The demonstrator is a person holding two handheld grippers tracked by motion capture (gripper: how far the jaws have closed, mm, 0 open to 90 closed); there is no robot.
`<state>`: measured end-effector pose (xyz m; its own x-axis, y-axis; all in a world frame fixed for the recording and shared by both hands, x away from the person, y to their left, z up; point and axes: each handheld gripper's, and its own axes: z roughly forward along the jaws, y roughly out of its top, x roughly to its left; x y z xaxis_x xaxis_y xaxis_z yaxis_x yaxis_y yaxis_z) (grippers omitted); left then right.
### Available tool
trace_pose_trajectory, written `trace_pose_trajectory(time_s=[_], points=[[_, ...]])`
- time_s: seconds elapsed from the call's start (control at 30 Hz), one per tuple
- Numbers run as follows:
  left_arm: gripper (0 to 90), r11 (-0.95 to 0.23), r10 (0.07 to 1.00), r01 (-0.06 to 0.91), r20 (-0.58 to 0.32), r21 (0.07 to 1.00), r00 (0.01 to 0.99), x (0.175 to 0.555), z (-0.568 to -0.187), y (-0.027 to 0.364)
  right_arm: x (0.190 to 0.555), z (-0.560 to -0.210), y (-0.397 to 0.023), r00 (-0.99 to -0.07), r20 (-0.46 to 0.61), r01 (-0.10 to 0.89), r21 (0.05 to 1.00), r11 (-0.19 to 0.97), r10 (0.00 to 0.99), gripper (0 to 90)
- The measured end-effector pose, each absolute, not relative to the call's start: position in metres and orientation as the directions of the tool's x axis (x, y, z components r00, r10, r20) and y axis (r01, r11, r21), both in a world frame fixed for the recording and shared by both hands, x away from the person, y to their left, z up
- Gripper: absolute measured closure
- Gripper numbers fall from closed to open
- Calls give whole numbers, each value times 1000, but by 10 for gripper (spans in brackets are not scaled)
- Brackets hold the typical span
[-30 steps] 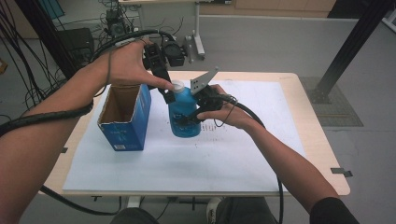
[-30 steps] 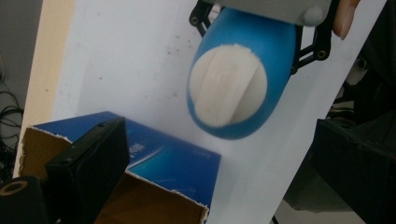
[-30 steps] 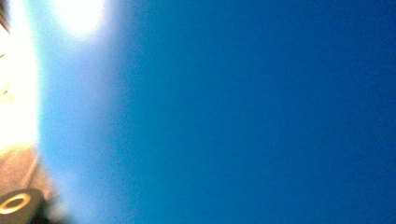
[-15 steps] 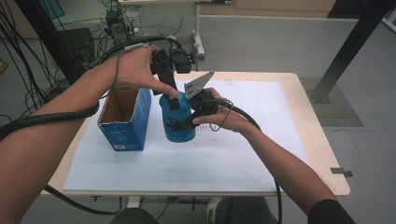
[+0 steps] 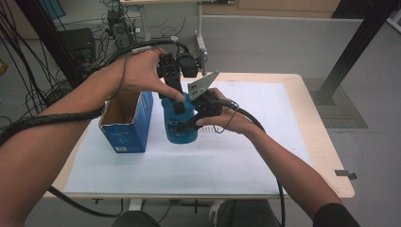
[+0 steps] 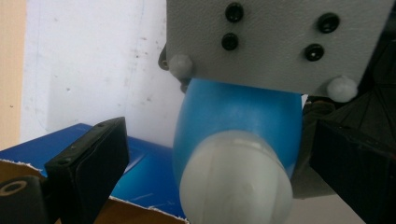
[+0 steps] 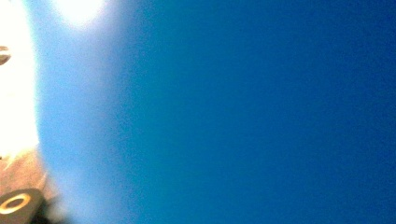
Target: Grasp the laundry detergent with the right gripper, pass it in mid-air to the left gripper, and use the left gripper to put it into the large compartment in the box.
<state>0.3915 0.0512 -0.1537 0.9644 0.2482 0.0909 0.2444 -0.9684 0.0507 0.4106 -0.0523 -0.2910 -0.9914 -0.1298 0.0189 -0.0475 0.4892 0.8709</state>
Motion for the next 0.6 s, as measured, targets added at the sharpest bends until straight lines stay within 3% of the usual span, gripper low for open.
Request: trace_pose_trajectory(time_s=[0.6], points=[[55,-974,226,223,76,46,971,391,-159,47,410,-288,-54,-991,-6,-68,876,478,-131,436]])
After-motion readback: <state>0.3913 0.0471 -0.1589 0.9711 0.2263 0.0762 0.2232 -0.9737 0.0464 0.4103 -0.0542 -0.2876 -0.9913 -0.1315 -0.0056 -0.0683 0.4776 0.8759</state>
